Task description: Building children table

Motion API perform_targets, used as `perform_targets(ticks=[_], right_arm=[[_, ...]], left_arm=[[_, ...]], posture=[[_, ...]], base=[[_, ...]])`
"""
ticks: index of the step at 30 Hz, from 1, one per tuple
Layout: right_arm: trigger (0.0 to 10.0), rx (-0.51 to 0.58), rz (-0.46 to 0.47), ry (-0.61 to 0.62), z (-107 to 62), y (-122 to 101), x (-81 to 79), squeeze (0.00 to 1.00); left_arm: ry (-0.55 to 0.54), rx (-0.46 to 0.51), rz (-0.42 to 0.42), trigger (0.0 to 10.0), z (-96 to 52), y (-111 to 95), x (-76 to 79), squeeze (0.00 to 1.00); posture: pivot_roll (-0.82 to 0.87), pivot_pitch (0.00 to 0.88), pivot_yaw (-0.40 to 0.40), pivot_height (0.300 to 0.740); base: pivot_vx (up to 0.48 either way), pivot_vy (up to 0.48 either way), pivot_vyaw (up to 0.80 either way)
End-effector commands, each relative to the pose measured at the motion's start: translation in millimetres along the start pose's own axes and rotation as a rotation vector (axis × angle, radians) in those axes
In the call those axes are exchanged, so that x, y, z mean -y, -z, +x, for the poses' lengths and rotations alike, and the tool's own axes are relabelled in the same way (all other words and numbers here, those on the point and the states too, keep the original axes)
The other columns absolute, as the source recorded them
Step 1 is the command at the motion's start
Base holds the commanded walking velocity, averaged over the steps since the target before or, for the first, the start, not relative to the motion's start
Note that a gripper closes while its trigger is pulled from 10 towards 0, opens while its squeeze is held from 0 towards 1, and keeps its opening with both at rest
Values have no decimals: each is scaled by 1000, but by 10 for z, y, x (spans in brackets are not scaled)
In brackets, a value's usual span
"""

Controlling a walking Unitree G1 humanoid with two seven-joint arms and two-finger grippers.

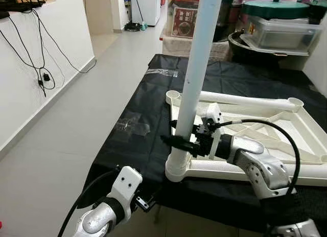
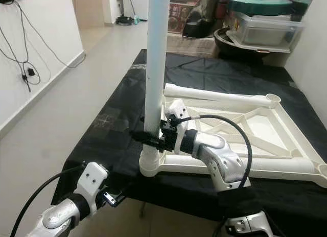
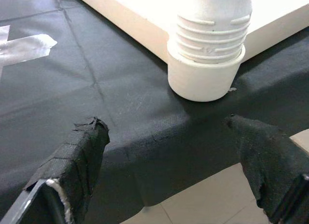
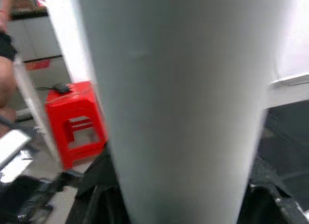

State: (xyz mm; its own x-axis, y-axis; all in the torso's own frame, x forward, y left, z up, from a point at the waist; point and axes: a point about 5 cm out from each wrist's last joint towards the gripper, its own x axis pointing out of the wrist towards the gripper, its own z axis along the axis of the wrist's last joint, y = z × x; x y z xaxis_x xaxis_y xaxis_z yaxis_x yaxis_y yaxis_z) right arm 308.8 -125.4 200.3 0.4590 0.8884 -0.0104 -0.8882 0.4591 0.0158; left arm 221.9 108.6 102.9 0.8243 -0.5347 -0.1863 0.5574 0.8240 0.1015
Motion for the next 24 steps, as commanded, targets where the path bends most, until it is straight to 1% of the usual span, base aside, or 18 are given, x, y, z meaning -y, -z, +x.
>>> perform_targets(ticks=[1, 9, 11, 13, 14, 15, 17, 18, 19, 20, 22, 24], right_arm=[[0, 11, 12, -13, 37, 1, -16, 0], [0, 9, 21, 2, 26, 57, -49, 0], [0, 11, 26, 26, -6, 86, -63, 0], [0, 6, 26, 78, -62, 138, -80, 0], [0, 4, 26, 131, -91, 162, -70, 0], [0, 4, 26, 131, -91, 162, -70, 0], [0, 6, 25, 246, -153, 200, -33, 0], [0, 6, 25, 246, -153, 200, -33, 0], [0, 7, 19, 357, -211, 223, 24, 0], [0, 3, 17, 506, -292, 252, 102, 0], [0, -7, 8, 742, -424, 300, 192, 0], [0, -7, 8, 742, -424, 300, 192, 0]], left_arm=[[12, 0, 10, 10000, -15, 7, 29, 0], [12, -1, 14, 10000, -19, 10, 29, 0], [11, 1, 16, 10000, -14, 3, 22, 0], [7, 4, 19, 10000, -1, -4, 7, 0], [4, 7, 21, 10000, 11, -11, -5, 0], [4, 7, 21, 10000, 11, -11, -5, 0], [-5, 15, 24, 10000, 40, -30, -28, 0], [-5, 15, 24, 10000, 40, -30, -28, 0], [-7, 20, 26, 10000, 63, -43, -38, 0], [-5, 27, 28, 10000, 93, -61, -47, 0], [3, 35, 34, 10000, 138, -86, -55, 0], [3, 35, 34, 10000, 138, -86, -55, 0]], posture=[[171, 0, -83, 740], [172, 0, -81, 740], [172, 0, -81, 740], [171, 0, -79, 740], [165, 0, -74, 740], [165, 0, -74, 740], [161, 0, -70, 740], [161, 0, -70, 740], [157, 0, -64, 740], [150, 0, -61, 740], [144, 0, -55, 740], [144, 0, -55, 740]], base=[[0, 0, 0], [0, 0, 0], [0, 0, 0], [0, 0, 0], [0, 0, 0], [0, 0, 0], [0, 0, 0], [0, 0, 0], [0, 0, 0], [0, 0, 0], [0, 0, 0], [0, 0, 0]])
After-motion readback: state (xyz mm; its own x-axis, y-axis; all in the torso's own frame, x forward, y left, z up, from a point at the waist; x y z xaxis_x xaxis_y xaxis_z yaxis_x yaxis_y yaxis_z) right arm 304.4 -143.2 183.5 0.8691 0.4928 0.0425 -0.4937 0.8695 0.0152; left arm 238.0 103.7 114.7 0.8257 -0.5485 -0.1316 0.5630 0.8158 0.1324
